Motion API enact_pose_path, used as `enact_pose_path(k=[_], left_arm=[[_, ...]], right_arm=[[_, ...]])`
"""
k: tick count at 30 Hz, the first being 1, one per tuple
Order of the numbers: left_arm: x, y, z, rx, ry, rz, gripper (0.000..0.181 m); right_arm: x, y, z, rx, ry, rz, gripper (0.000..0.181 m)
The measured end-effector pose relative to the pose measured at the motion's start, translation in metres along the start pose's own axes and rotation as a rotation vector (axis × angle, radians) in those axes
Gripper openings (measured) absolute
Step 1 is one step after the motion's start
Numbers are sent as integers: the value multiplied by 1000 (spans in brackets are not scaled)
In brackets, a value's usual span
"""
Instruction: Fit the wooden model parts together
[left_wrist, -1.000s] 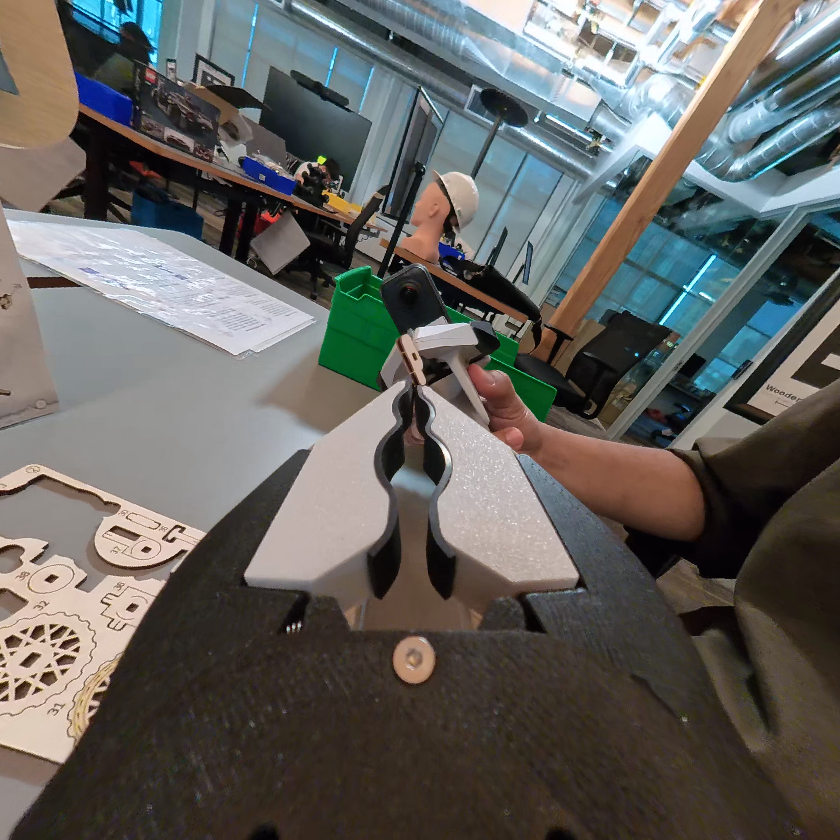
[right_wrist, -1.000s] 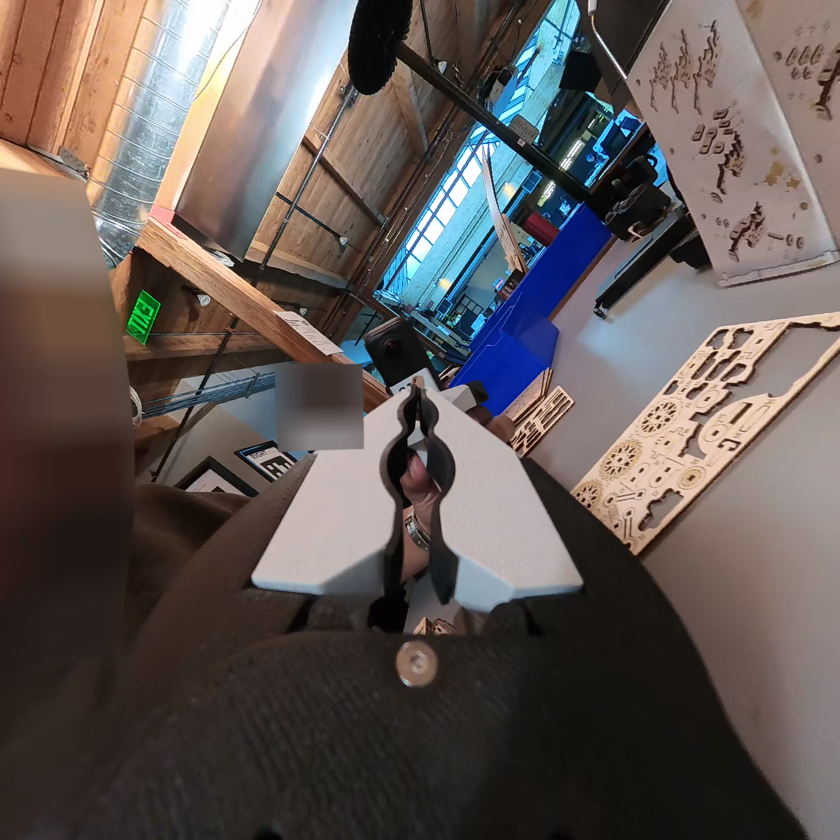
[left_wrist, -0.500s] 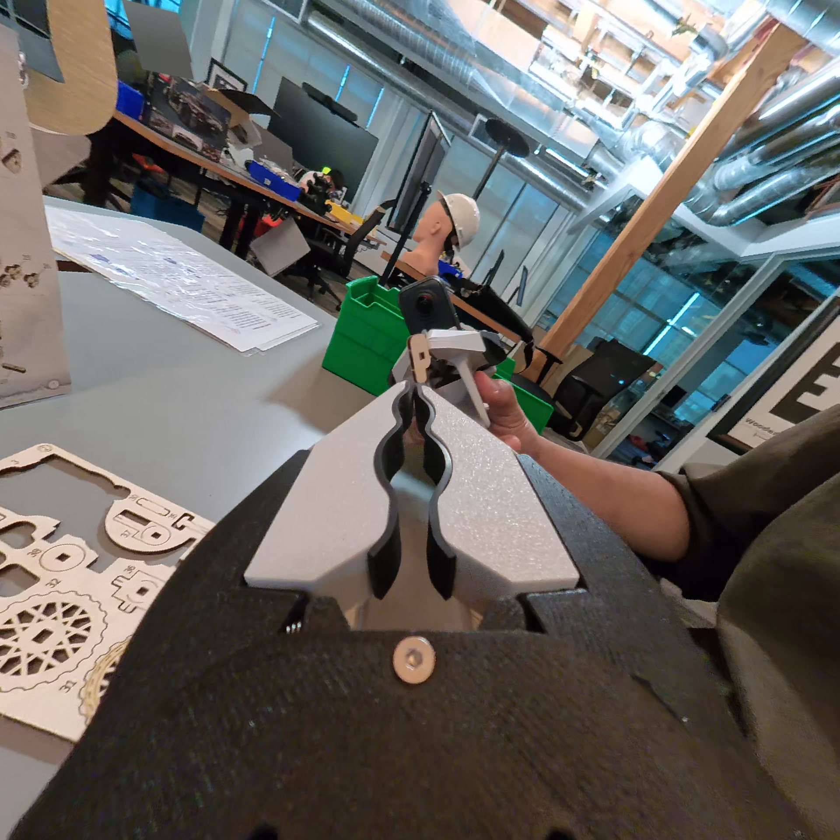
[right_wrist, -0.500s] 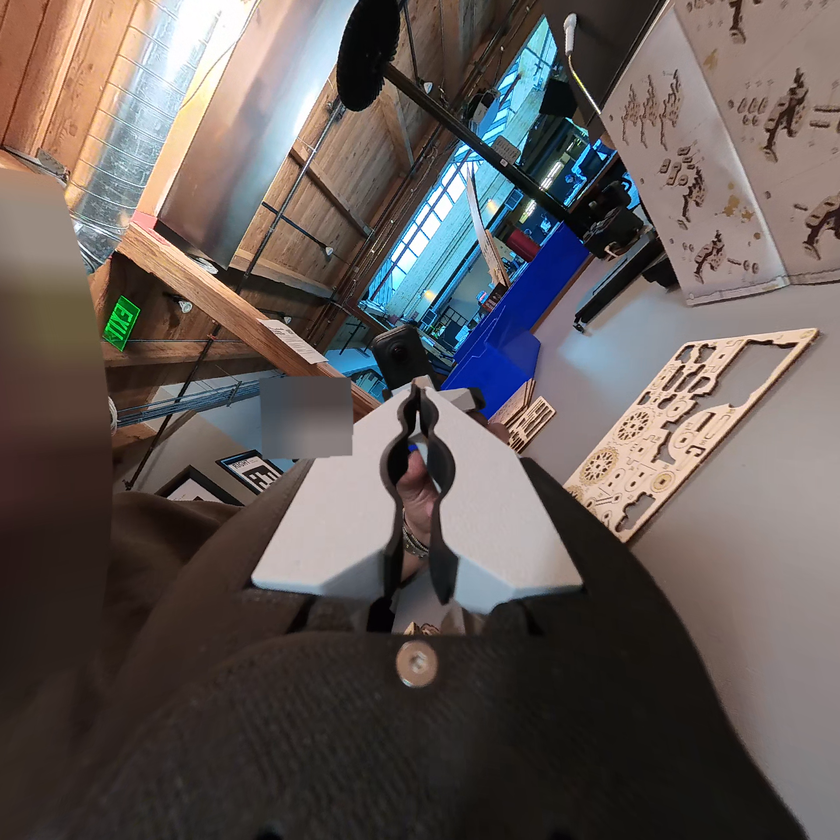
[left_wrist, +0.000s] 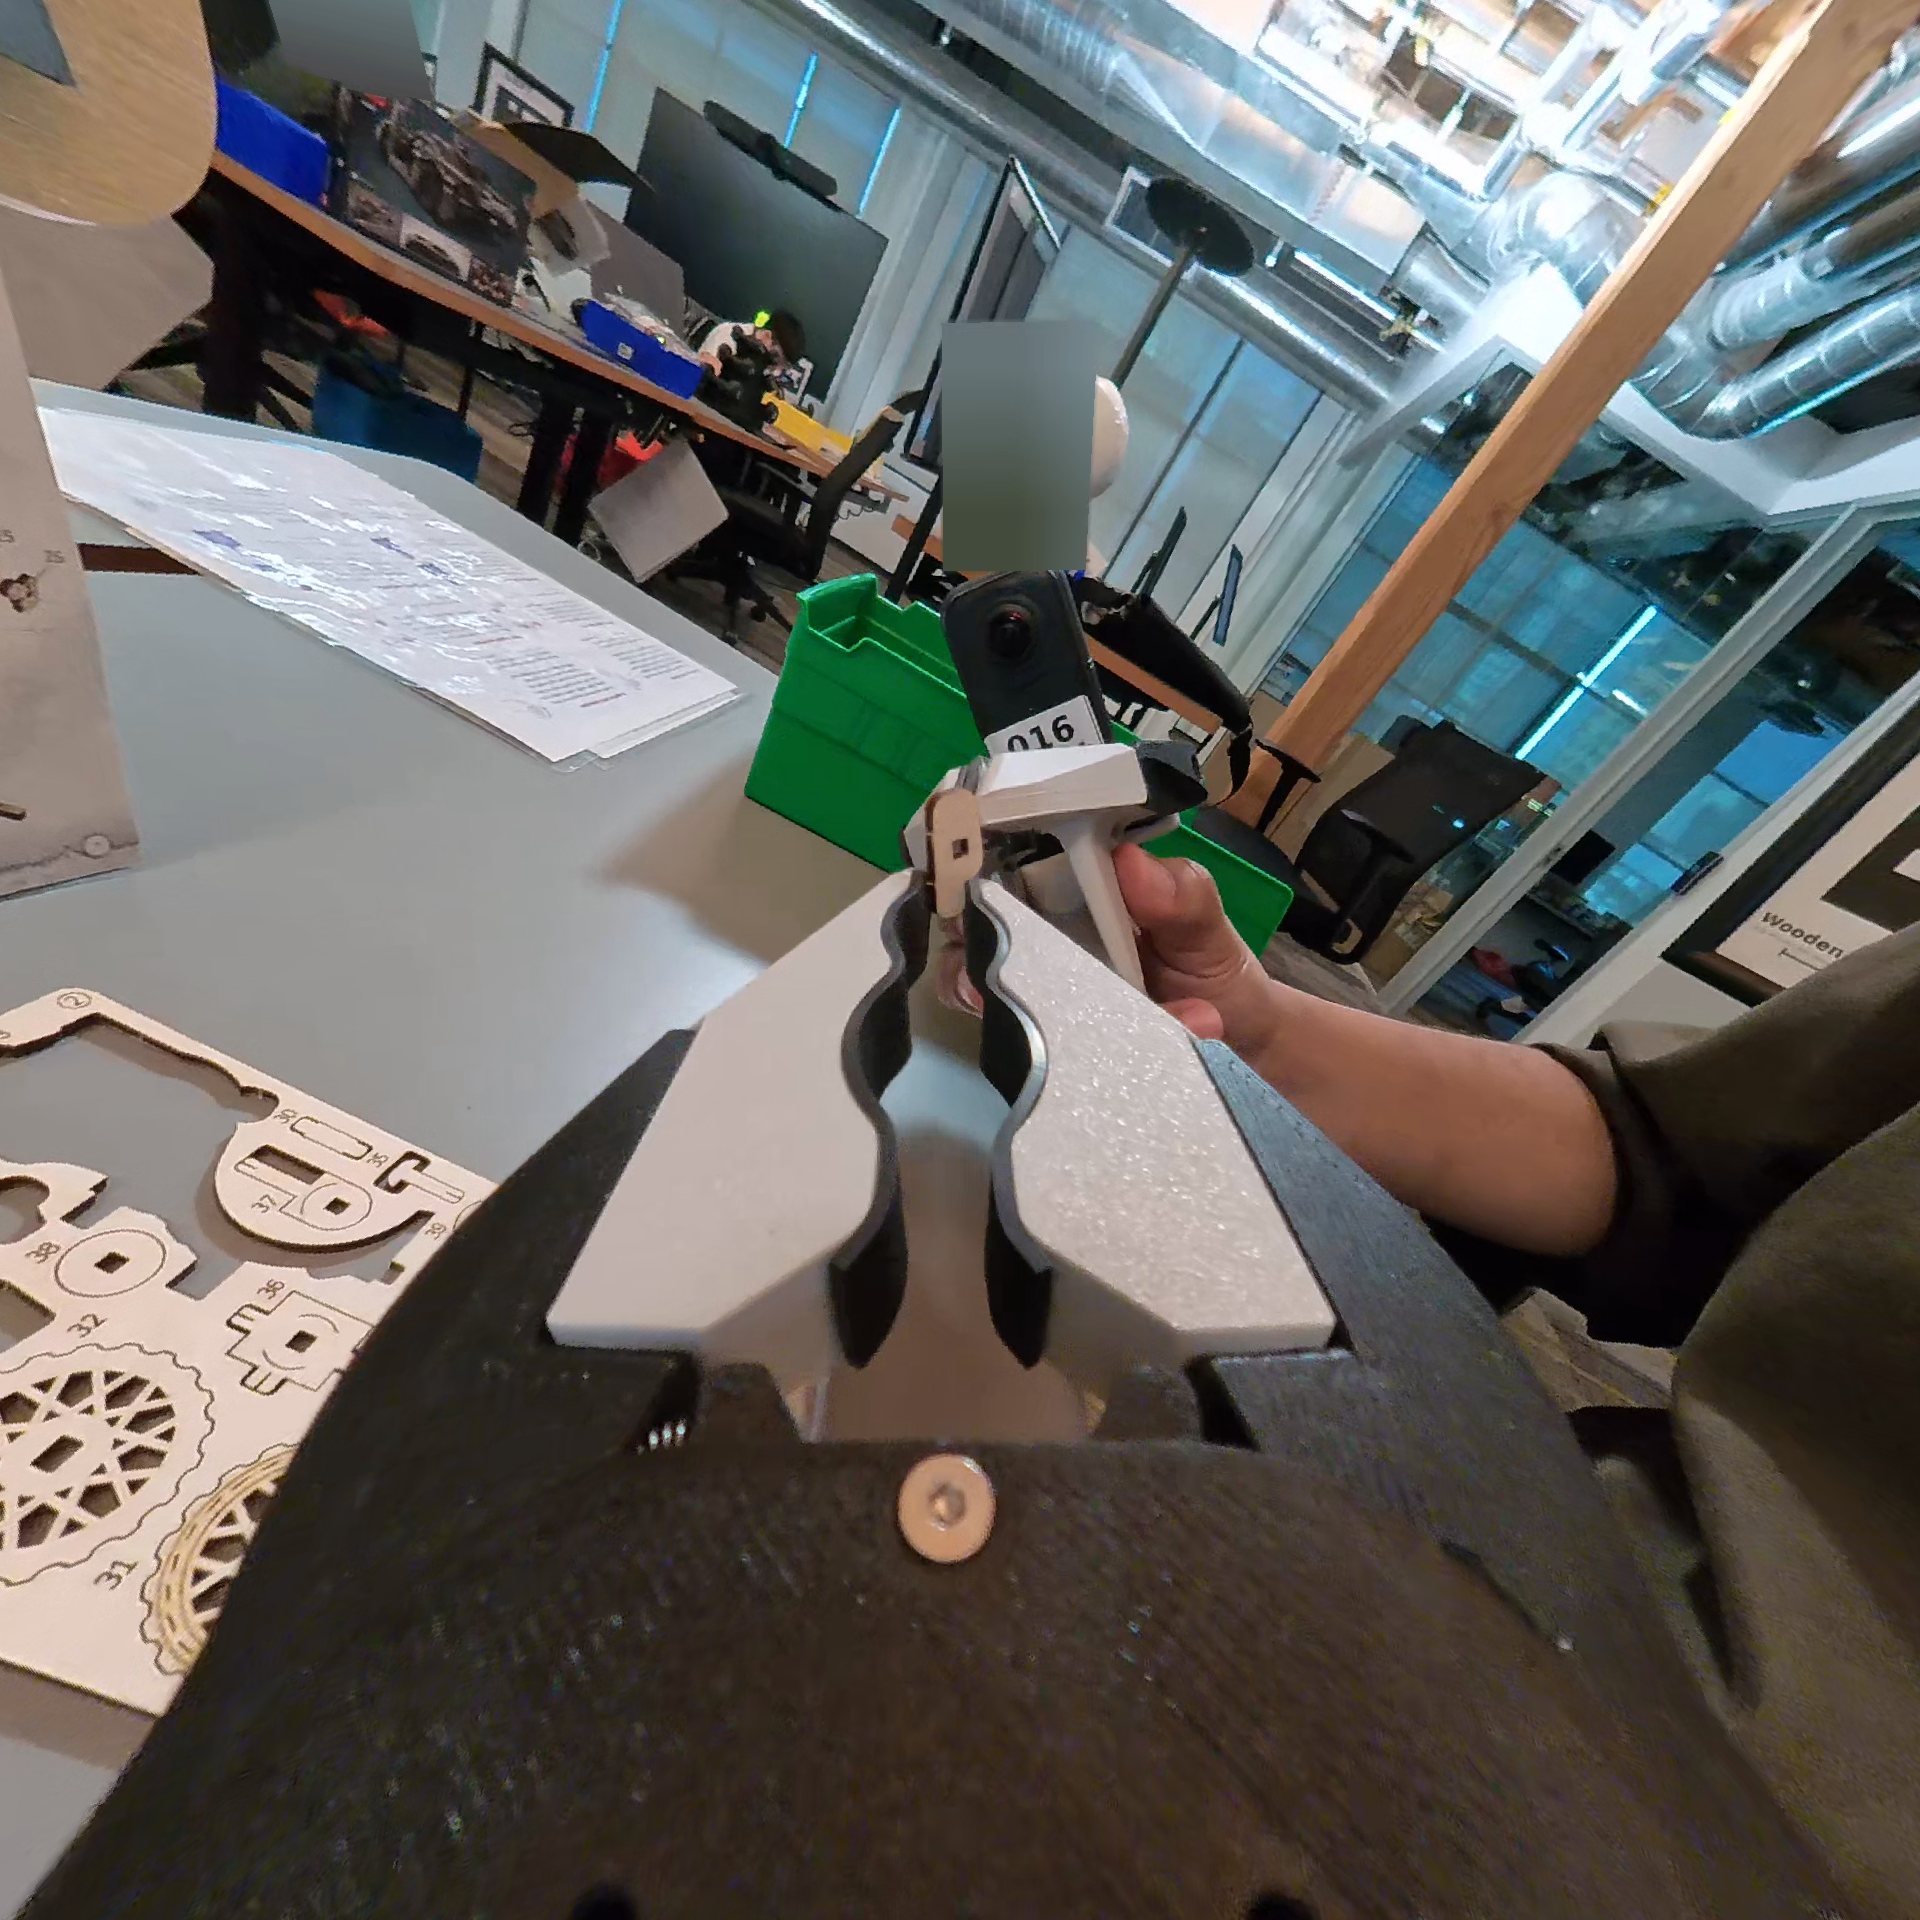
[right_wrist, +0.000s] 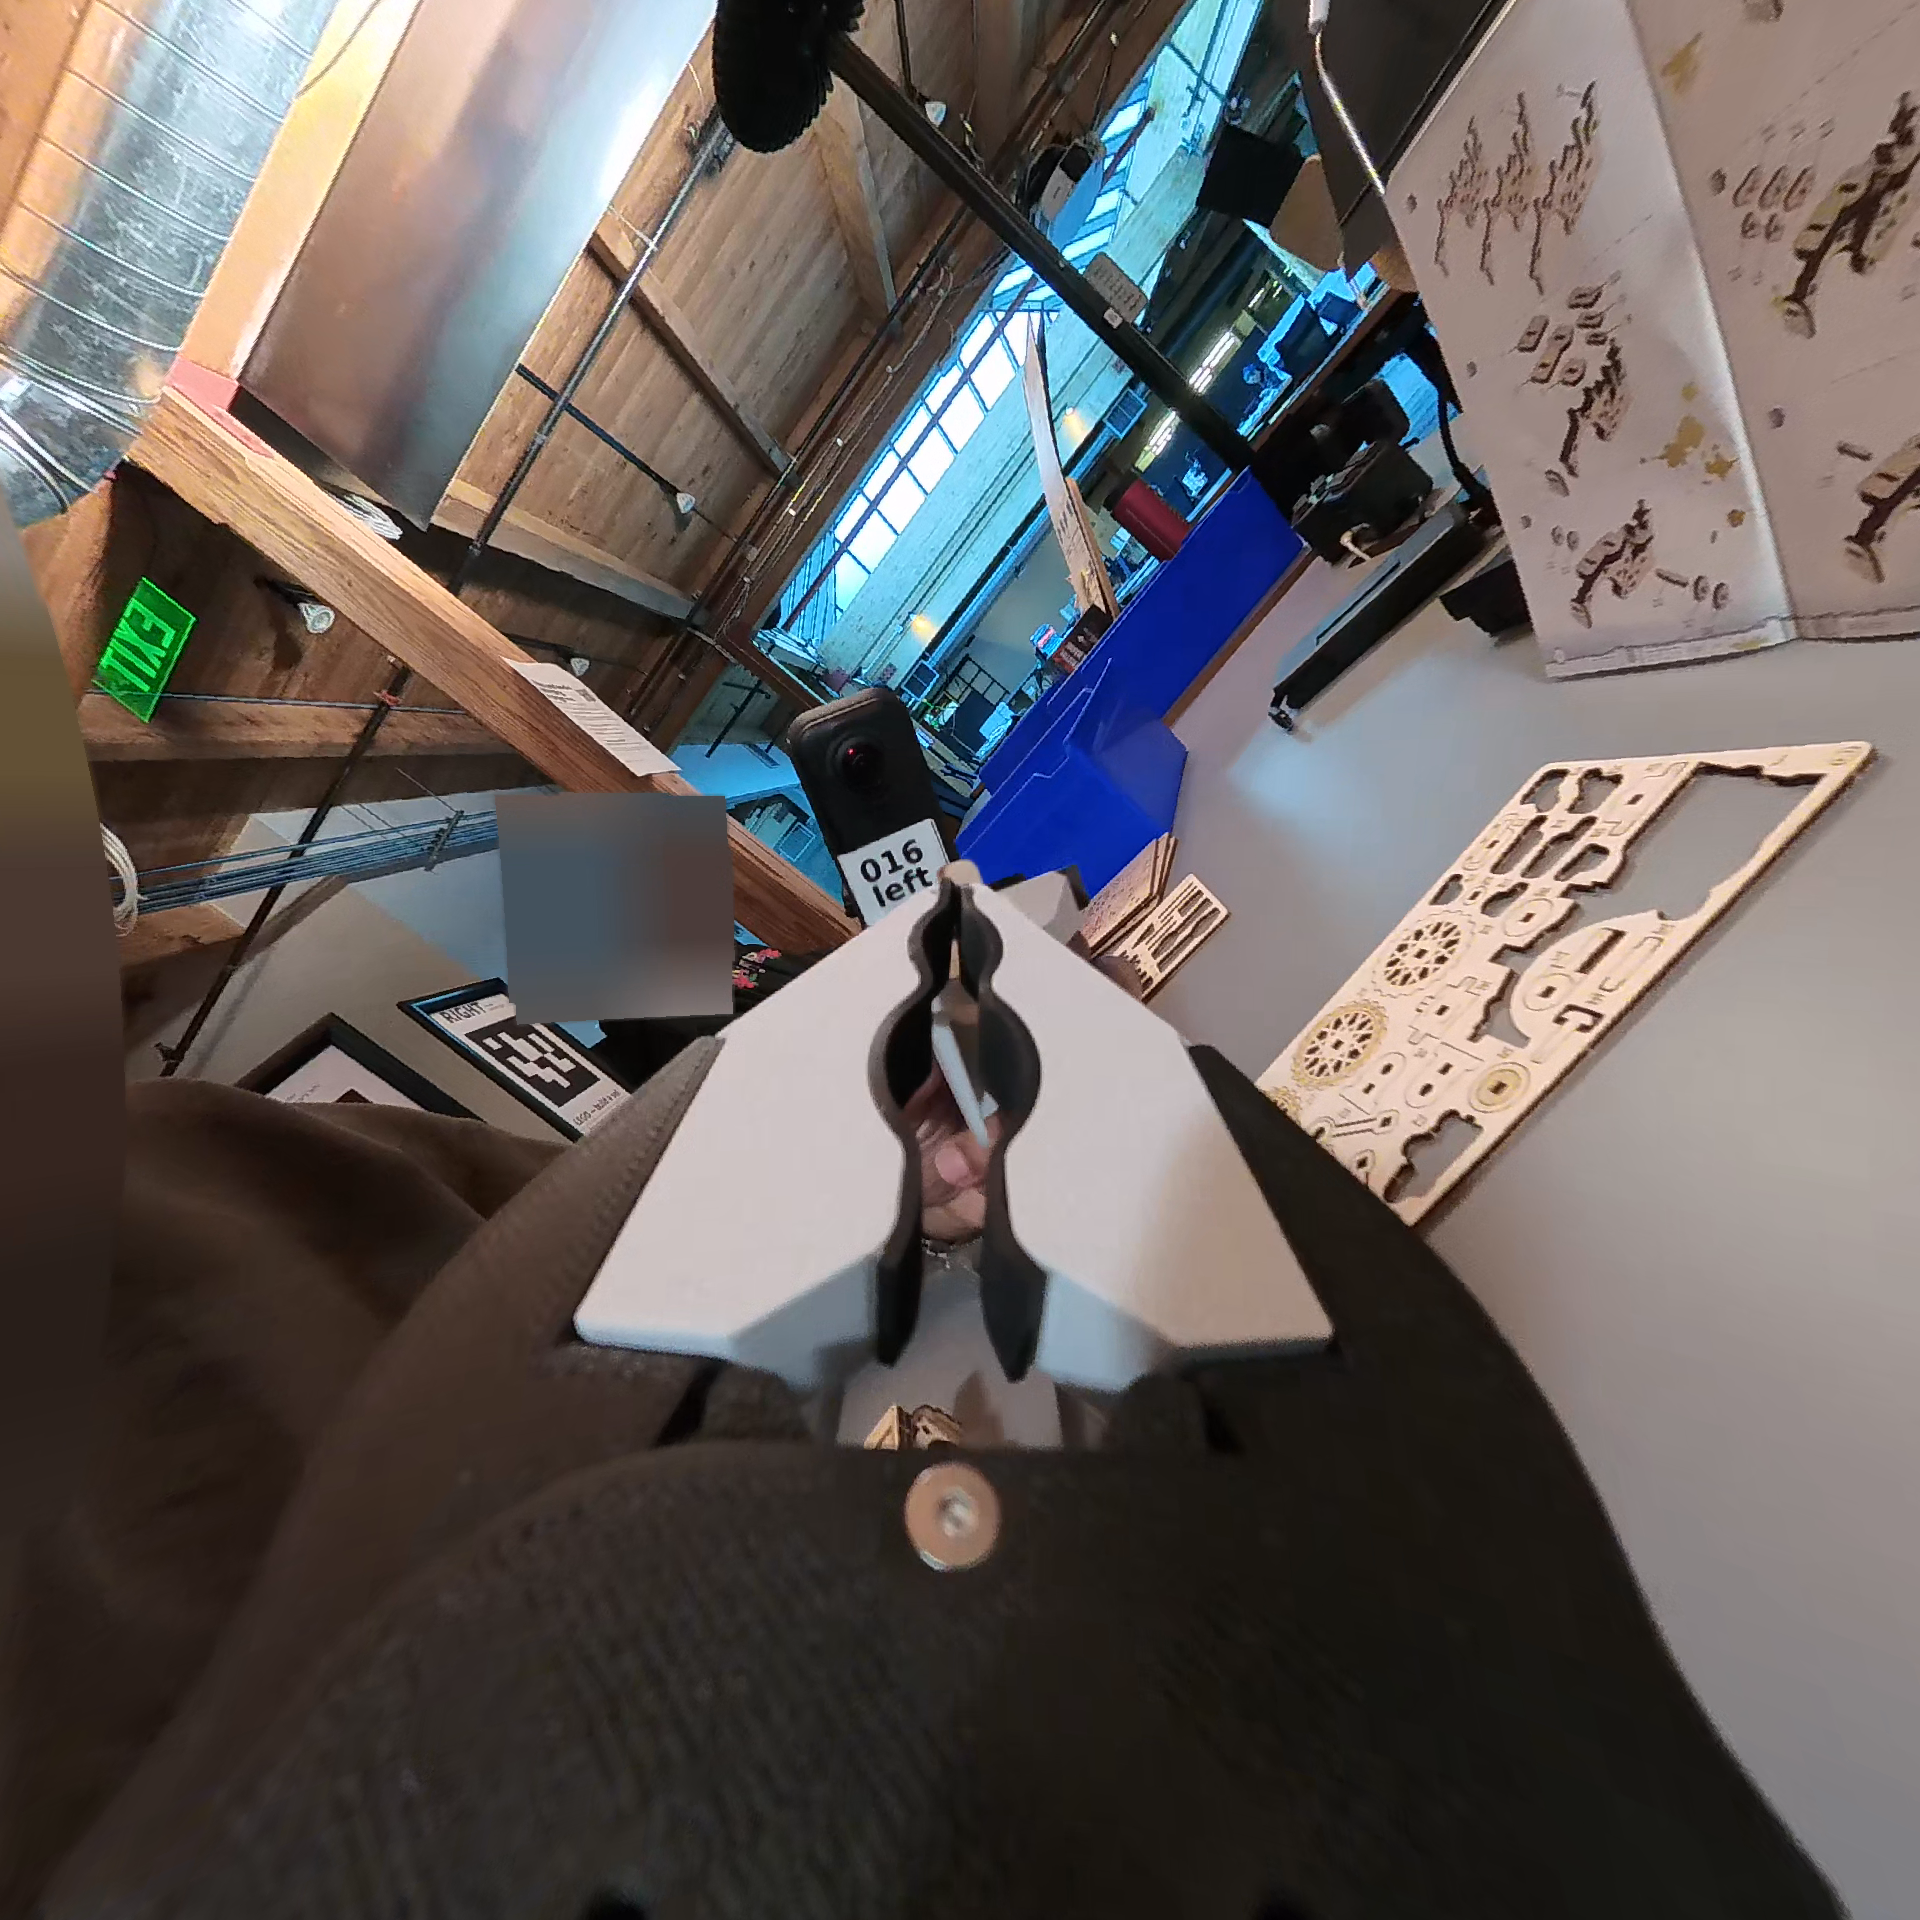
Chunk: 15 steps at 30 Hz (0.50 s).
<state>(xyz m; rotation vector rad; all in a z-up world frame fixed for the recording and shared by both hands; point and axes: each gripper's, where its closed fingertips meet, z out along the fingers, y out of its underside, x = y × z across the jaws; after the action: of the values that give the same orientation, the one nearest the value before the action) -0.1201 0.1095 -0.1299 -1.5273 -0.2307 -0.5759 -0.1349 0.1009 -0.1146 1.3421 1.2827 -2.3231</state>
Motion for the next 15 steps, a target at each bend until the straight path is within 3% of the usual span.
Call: enact_pose_path(k=[11,14,15], left_arm=[[3,4,1,-25,44,-37,3],[0,2,0,-14,40,-50,3],[0,1,-1,-11,40,-54,3]], right_arm=[[4,-15,-11,50,30,-21,1],[13,-15,-13,29,137,-127,4],[19,-18,-16,29,211,-203,12]])
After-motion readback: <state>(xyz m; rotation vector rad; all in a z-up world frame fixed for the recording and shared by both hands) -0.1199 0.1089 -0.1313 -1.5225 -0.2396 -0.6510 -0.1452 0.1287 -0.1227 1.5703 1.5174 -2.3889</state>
